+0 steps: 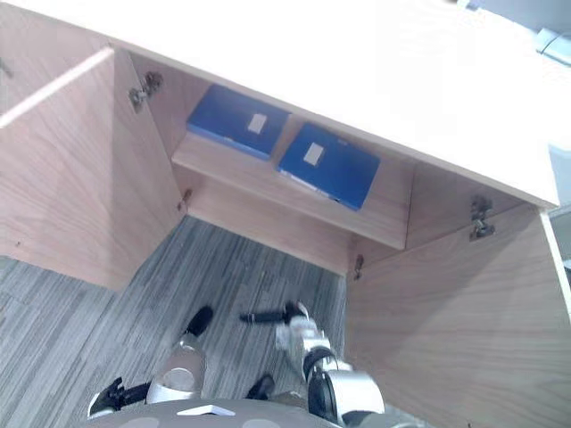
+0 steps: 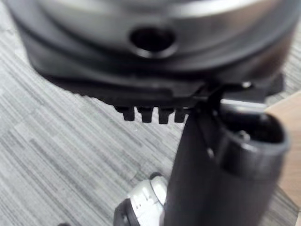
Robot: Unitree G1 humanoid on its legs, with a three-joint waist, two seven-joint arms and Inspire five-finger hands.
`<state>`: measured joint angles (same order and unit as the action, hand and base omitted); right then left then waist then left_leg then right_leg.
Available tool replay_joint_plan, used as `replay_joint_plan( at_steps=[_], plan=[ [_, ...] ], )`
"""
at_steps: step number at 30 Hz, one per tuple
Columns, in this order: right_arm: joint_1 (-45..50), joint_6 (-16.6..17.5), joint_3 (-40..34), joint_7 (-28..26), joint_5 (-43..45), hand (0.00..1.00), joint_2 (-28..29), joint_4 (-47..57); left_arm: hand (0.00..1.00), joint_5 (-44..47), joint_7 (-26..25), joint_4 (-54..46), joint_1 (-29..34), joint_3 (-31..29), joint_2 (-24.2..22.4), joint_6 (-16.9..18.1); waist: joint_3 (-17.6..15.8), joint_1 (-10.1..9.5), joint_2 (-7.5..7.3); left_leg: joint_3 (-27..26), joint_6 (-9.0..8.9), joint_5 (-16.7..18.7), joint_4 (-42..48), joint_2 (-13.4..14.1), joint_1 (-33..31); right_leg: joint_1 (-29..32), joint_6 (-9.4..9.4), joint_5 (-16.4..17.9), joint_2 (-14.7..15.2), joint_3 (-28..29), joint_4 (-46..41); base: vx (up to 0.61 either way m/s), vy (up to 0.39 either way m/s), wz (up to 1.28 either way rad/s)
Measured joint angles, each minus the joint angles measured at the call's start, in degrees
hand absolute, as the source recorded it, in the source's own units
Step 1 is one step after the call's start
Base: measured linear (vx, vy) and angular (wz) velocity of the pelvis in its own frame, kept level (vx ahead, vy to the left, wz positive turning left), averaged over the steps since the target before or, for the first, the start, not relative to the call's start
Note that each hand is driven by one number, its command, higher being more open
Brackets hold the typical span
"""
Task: Walk over to the cabinet, pick up the folder, carry it to the office cabinet, place the folder inside the office cabinet, then close the office cabinet door
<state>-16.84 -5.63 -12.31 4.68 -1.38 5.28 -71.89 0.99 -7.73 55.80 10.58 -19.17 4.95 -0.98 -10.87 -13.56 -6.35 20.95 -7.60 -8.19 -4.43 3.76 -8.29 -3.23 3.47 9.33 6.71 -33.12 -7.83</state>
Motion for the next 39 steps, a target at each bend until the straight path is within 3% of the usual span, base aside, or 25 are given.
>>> replay_joint_plan(
  at_steps=[2,8,11,13,14,15,16,18,19,21,22,23,24,25,27,29,32,34,36,39],
  plan=[
    [2.9,-0.1,-4.4,3.1,1.8,1.0,-0.4,-1.1,1.0,-1.3,-0.6,0.0,0.1,1.7,0.1,-0.5,0.5,1.21,0.72,0.0,0.24,-0.5,-0.4,-0.3,0.2,-0.1,0.52,-0.4,0.3,0.1,0.0,0.0,0.01,0.04],
    [8.6,3.0,-7.5,9.0,8.0,1.0,-1.0,0.4,1.0,-1.9,-3.0,2.3,0.3,5.3,2.0,-0.5,2.4,3.56,0.31,-3.0,0.55,-0.3,-0.3,-0.3,1.9,-0.8,0.86,-2.0,0.5,2.9,1.6,0.0,0.029,-0.22],
    [10.3,4.3,-8.3,9.2,11.2,1.0,-0.9,0.7,1.0,-1.9,-3.3,3.5,1.1,5.3,1.7,-0.4,3.3,4.5,0.44,-4.6,0.99,2.4,4.4,-1.3,0.8,-1.3,1.04,-2.9,0.9,4.5,2.1,0.01,0.037,-0.29],
    [11.0,4.2,-8.2,9.3,11.1,1.0,-1.3,1.5,1.0,-2.0,-3.2,1.9,1.4,3.3,-0.5,0.2,3.2,4.43,2.08,-5.7,1.41,9.7,21.3,-2.1,-5.4,-2.5,1.02,-3.2,0.2,5.1,1.9,-0.02,0.058,-0.22],
    [10.9,4.0,-6.7,9.4,10.8,1.0,-1.8,2.5,1.0,-2.0,-3.1,0.9,1.4,2.0,-1.4,0.8,2.5,4.42,3.39,-6.4,1.84,11.7,30.3,-2.1,-8.6,-3.4,0.92,-3.2,-0.5,4.9,1.7,-0.12,0.113,-0.06],
    [10.9,3.9,-4.9,9.3,10.6,1.0,-2.3,3.1,1.0,-1.7,-2.9,-0.4,1.6,0.2,-2.7,1.2,1.8,4.31,4.71,-7.3,2.27,11.7,39.8,-2.1,-12.4,-4.3,0.47,-2.5,-1.1,5.0,1.0,-0.22,0.228,-0.03],
    [10.9,3.8,-4.4,9.2,10.5,1.0,-2.4,3.1,1.0,-1.5,-2.8,-1.2,2.1,-0.7,-3.5,1.3,1.6,4.14,5.74,-8.2,2.81,11.3,43.4,-2.1,-13.8,-4.7,0.34,-1.7,-1.3,5.2,0.5,-0.21,0.219,0.02],
    [11.0,3.4,-3.1,9.1,8.4,1.0,-2.1,2.9,1.0,-1.0,-2.7,-2.6,3.0,-3.6,-5.1,1.4,1.6,4.03,5.89,-12.7,4.28,10.8,49.5,-0.1,-16.2,-5.9,0.18,-1.4,-0.9,5.8,0.5,-0.1,0.201,-0.11],
    [10.9,3.4,-2.8,9.0,8.3,1.0,-2.3,2.9,1.0,-0.4,-2.8,-2.2,3.6,-4.5,-6.0,1.2,1.6,3.75,6.59,-14.9,5.68,13.3,52.6,1.6,-17.0,-5.9,0.16,-1.4,-0.8,6.6,0.5,-0.03,0.217,-0.33],
    [11.1,3.2,-3.0,8.6,8.3,1.0,-2.4,2.8,1.0,1.4,-2.6,-1.0,3.8,-5.4,-6.7,1.1,1.7,3.82,6.83,-16.1,5.39,16.5,50.6,2.7,-16.1,-5.9,0.57,-1.6,0.4,7.1,0.5,0.04,0.297,-0.41],
    [11.0,2.7,-2.9,8.5,8.0,1.0,-3.0,2.8,1.0,1.7,-2.8,0.4,3.9,-6.3,-6.9,1.1,2.2,3.78,7.97,-15.5,4.54,17.5,41.0,3.5,-12.2,-5.6,2.49,-2.0,1.4,8.8,0.2,0.07,0.329,-0.42],
    [10.9,2.7,-3.0,8.3,7.0,1.0,-3.4,2.8,1.0,1.7,-2.9,1.3,4.3,-6.4,-7.3,1.2,1.9,3.7,8.74,-15.8,4.46,19.1,37.4,3.5,-10.4,-5.6,4.01,-2.0,1.8,9.5,0.0,0.09,0.335,-0.33],
    [11.0,2.6,-2.9,8.0,6.1,1.0,-3.0,2.8,1.0,1.8,-2.8,2.5,3.2,-6.7,-5.8,1.2,1.5,3.4,6.9,-17.8,4.87,18.7,34.5,0.6,-8.9,-5.5,4.77,-2.4,4.4,11.0,-0.6,0.14,0.295,-0.07],
    [11.0,2.6,-3.3,8.0,6.0,1.0,-3.2,2.4,1.0,1.8,-3.6,2.5,3.2,-6.6,-5.6,2.0,1.8,3.45,6.14,-19.3,5.44,17.6,31.6,-1.7,-7.4,-5.5,4.71,-2.4,6.7,11.6,-1.1,0.23,0.316,-0.03],
    [11.2,2.6,-4.1,7.6,5.5,1.0,-3.5,1.9,1.0,1.8,-4.0,2.7,3.1,-6.6,-5.5,2.6,2.0,3.41,5.72,-20.9,6.88,16.5,29.1,-4.6,-5.3,-7.0,4.46,-2.7,7.8,11.8,0.3,0.17,0.149,-0.03],
    [11.2,2.6,-4.6,7.0,3.7,1.0,-3.6,1.7,1.0,1.8,-4.3,3.4,2.8,-6.6,-5.9,2.7,2.4,4.17,6.46,-21.4,7.84,16.1,27.1,-6.4,-3.8,-8.1,3.96,-4.1,8.5,12.2,2.3,0.08,0.047,-0.01],
    [11.6,2.5,-6.7,6.0,1.8,1.0,-3.2,1.7,1.0,1.6,-4.2,4.2,2.6,-6.6,-5.8,3.2,2.9,4.41,6.72,-21.4,8.53,13.8,20.7,-7.4,0.7,-9.4,3.36,-7.5,9.2,11.3,3.1,0.08,0.032,-0.07],
    [12.2,2.5,-8.5,5.9,1.8,1.0,-3.3,1.8,1.0,1.6,-4.2,4.8,3.0,-6.6,-5.2,3.2,4.5,4.38,5.9,-20.7,8.53,12.0,15.3,-8.0,3.6,-9.4,3.08,-8.7,9.5,11.2,3.0,0.07,-0.022,-0.04],
    [13.1,2.5,-9.8,5.9,1.7,1.0,-3.7,1.8,1.0,1.5,-4.2,4.9,3.2,-6.6,-4.8,3.2,5.8,4.31,4.92,-19.6,8.54,10.4,10.8,-9.2,5.9,-9.3,3.08,-8.7,10.3,11.2,2.9,0.09,-0.035,-0.06],
    [14.2,1.5,-11.0,6.0,1.6,1.0,-5.6,1.8,1.0,1.2,-4.2,4.9,3.4,-6.4,-5.0,3.2,6.1,4.37,5.58,-19.2,9.14,9.6,7.9,-10.4,8.9,-8.5,2.21,-7.7,12.3,11.8,-1.5,0.08,0.006,-0.1]
  ],
)
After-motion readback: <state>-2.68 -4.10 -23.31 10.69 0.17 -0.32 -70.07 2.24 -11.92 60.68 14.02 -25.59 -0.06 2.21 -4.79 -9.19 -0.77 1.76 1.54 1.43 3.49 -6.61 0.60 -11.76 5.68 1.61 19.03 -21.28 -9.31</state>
